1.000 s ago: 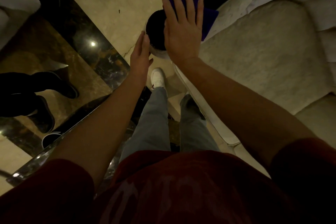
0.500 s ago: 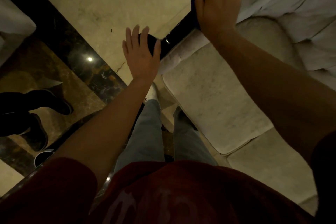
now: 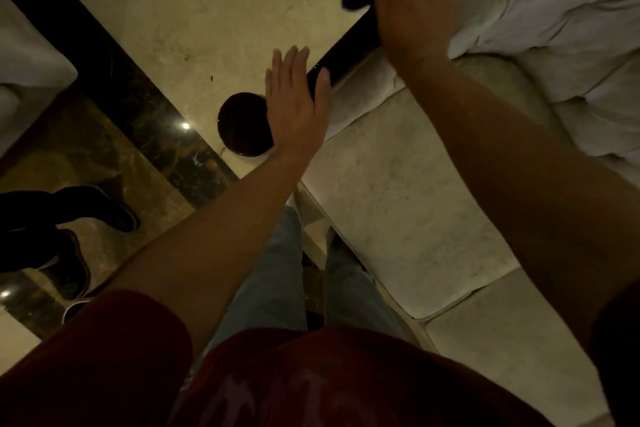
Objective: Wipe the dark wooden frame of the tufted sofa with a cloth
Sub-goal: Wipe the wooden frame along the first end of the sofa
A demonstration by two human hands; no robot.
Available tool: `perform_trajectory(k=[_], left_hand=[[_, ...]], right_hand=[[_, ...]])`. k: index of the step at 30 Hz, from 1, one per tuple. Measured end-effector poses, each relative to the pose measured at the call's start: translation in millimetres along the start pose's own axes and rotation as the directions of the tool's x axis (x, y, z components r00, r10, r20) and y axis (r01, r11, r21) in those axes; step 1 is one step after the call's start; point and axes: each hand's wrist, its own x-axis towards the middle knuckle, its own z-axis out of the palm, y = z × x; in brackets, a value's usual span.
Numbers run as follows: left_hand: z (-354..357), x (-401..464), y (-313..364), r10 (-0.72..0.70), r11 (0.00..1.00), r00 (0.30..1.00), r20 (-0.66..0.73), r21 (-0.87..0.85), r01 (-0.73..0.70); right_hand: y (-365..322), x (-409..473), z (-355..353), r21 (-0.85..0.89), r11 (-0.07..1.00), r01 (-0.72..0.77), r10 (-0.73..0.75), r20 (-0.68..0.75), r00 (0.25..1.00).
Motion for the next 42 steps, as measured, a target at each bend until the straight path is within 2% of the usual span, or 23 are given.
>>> perform_trajectory(k=[2, 3, 6, 8, 11, 14, 16, 20, 24, 27, 30, 32, 34, 36, 42], left_hand=[[0, 1, 6, -0.062, 0.998, 0.998, -0.003, -0.011, 0.062], [-3, 2, 6, -0.034, 0.999, 0.999, 0.010, -0.004, 0.035], [-8, 22, 19, 0.155, 0.987, 0.986, 0.056, 0.028, -0.157], [-1, 52, 46, 0.199, 0.977, 0.977, 0.071, 0.069, -0.204], [14, 88, 85, 0.147, 0.983, 0.982, 0.117, 0.089, -0.158], [19, 93, 89, 0.163, 0.978, 0.987, 0.001, 0.132, -0.162], [18, 89, 87, 0.169, 0.973, 0.984, -0.049, 0.171, -0.158], [20, 90, 95, 0.137, 0.970, 0.991, 0.006, 0.204, -0.135], [20, 92, 101, 0.151, 0.961, 0.987, 0.060, 0.226, -0.161], [33, 106, 136, 0.111, 0.961, 0.988, 0.106, 0.241, -0.134], [50, 131, 175, -0.033, 0.951, 0.994, 0.108, 0.308, -0.002], [60, 144, 186, -0.078, 0.930, 0.993, 0.089, 0.366, 0.040], [66, 149, 190, -0.107, 0.906, 0.993, 0.046, 0.416, 0.078], [72, 149, 191, -0.079, 0.875, 0.997, 0.013, 0.481, 0.063], [98, 169, 228, -0.069, 0.862, 0.986, 0.149, 0.507, -0.017]], right_hand=[[29, 20, -3, 0.014, 0.988, -0.154, 0.153, 0.011, 0.988], [37, 27, -5, 0.018, 0.982, -0.188, 0.188, 0.021, 0.982], [29, 23, -5, 0.026, 0.992, -0.127, 0.128, -0.066, 0.990], [14, 11, -4, 0.099, 0.991, -0.096, 0.105, -0.092, 0.990], [18, 12, -5, 0.143, 0.989, -0.026, 0.039, -0.087, 0.995], [46, 33, -5, 0.103, 0.992, 0.080, -0.072, -0.075, 0.995], [66, 46, -4, 0.094, 0.992, 0.078, -0.072, -0.067, 0.995], [122, 67, -4, 0.058, 0.997, 0.049, -0.044, -0.095, 0.995], [151, 79, -7, 0.017, 1.000, 0.014, -0.013, -0.052, 0.999], [138, 76, -9, 0.120, 0.989, -0.089, 0.103, -0.113, 0.988], [121, 71, -9, 0.243, 0.948, -0.205, 0.238, -0.116, 0.964], [123, 68, -4, 0.213, 0.964, -0.160, 0.190, -0.128, 0.973], [138, 71, -2, 0.163, 0.986, -0.046, 0.071, -0.152, 0.986], [157, 78, -2, 0.119, 0.992, 0.043, -0.022, -0.170, 0.985], [197, 93, -8, 0.031, 0.997, 0.064, -0.056, -0.220, 0.974]])
